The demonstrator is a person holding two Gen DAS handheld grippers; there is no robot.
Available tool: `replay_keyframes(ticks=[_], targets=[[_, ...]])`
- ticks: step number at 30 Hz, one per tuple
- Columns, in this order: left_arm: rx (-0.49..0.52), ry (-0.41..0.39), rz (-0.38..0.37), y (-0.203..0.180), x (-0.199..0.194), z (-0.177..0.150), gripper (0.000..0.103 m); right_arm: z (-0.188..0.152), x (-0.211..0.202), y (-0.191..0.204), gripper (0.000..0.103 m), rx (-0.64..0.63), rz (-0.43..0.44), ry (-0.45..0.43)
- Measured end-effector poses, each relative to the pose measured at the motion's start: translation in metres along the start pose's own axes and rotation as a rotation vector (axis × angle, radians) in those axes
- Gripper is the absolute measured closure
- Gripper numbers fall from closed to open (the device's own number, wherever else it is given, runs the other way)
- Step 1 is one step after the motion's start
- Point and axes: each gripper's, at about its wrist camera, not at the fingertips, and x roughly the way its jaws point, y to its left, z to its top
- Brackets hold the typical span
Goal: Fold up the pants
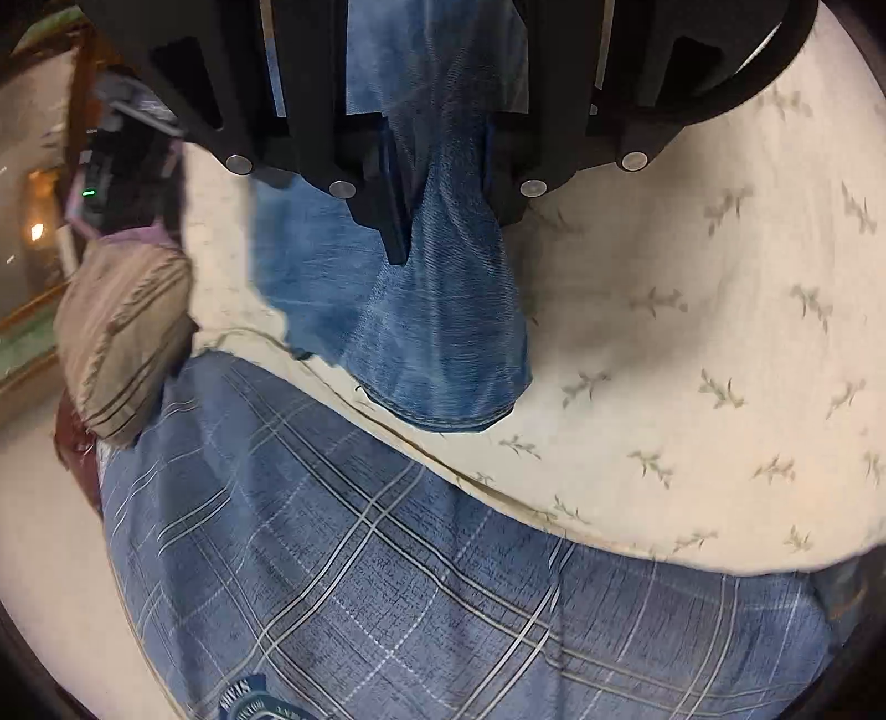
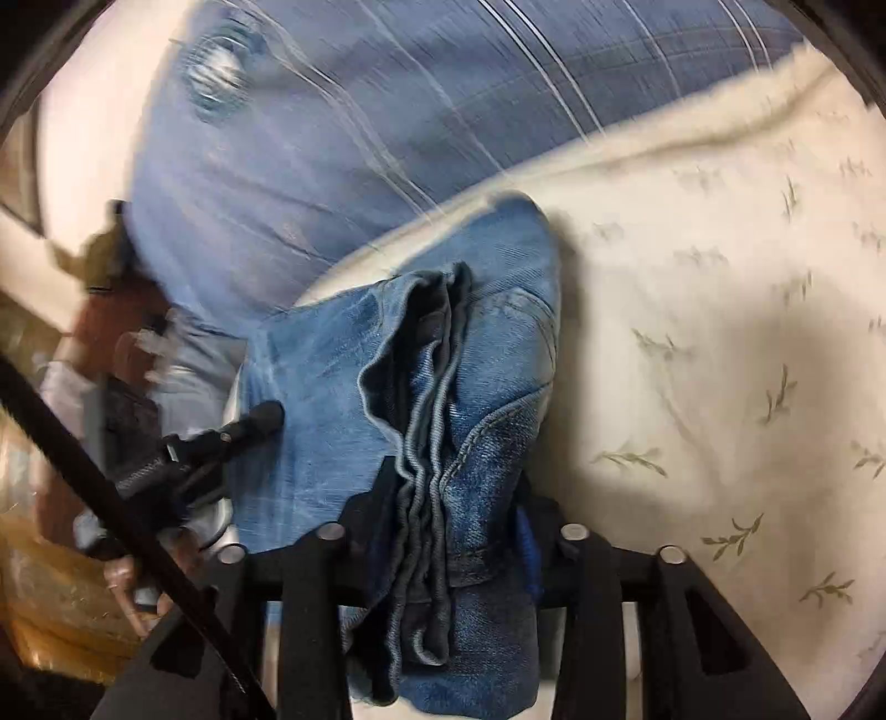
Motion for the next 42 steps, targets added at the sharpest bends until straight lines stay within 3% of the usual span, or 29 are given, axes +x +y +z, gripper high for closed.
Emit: replay_keyframes(ticks=[2, 6, 8, 10, 12, 17, 19, 20, 23, 25, 26, 29, 32, 34, 36, 39, 42], targets=[[0.009, -0.007, -0.006, -0.005, 0.006, 0.003, 0.079, 0.003, -0.004, 0.000, 0.057, 0.014, 0.022, 0.004], [0.000, 0.001, -0.013, -0.004, 0.002, 0.000, 0.070, 0.000, -0.005, -0.004, 0.039, 0.017, 0.003, 0.007], [-0.020, -0.003, -0.005, -0.001, -0.011, 0.001, 0.066, -0.002, -0.011, -0.008, 0.039, 0.049, 0.025, 0.006], [-0.044, -0.008, -0.016, 0.003, -0.027, -0.006, 0.056, -0.004, -0.021, -0.004, 0.035, 0.051, 0.036, -0.010], [-0.038, -0.014, -0.011, 0.004, -0.050, -0.019, 0.050, -0.010, -0.034, 0.002, 0.025, 0.046, 0.039, -0.033], [-0.053, 0.027, -0.017, 0.010, -0.076, -0.062, 0.045, -0.042, -0.038, 0.002, 0.025, 0.061, 0.030, -0.013], [-0.039, 0.031, 0.023, 0.010, -0.076, -0.069, 0.048, -0.052, -0.036, -0.004, 0.029, 0.086, 0.005, -0.005], [-0.033, 0.040, 0.036, 0.010, -0.074, -0.069, 0.052, -0.055, -0.034, -0.006, 0.039, 0.095, 0.022, 0.005], [-0.055, 0.040, 0.041, 0.011, -0.073, -0.068, 0.067, -0.054, -0.030, -0.001, 0.047, 0.068, 0.001, 0.010], [-0.052, 0.023, 0.003, 0.008, -0.083, -0.068, 0.083, -0.054, -0.031, 0.001, 0.058, 0.059, 0.002, 0.013], [-0.023, 0.003, 0.000, 0.002, -0.087, -0.067, 0.084, -0.055, -0.035, 0.004, 0.066, 0.056, 0.017, 0.007], [0.008, 0.017, 0.050, 0.003, -0.079, -0.067, 0.083, -0.053, -0.042, 0.010, 0.068, 0.024, 0.022, -0.016], [-0.011, 0.024, 0.060, 0.006, -0.077, -0.068, 0.076, -0.054, -0.027, 0.000, 0.055, 0.043, 0.001, 0.018], [0.000, 0.004, 0.058, 0.003, -0.084, -0.068, 0.073, -0.053, -0.032, 0.002, 0.049, 0.035, 0.016, 0.001], [0.044, -0.032, 0.102, -0.001, -0.091, -0.072, 0.070, -0.054, -0.042, 0.012, 0.041, -0.030, 0.002, -0.030], [0.128, -0.097, 0.164, -0.011, -0.110, -0.093, 0.063, -0.068, -0.062, 0.038, 0.029, -0.197, -0.084, -0.115], [0.185, -0.168, 0.208, -0.020, -0.131, -0.125, 0.053, -0.096, -0.067, 0.056, 0.029, -0.348, -0.244, -0.176]])
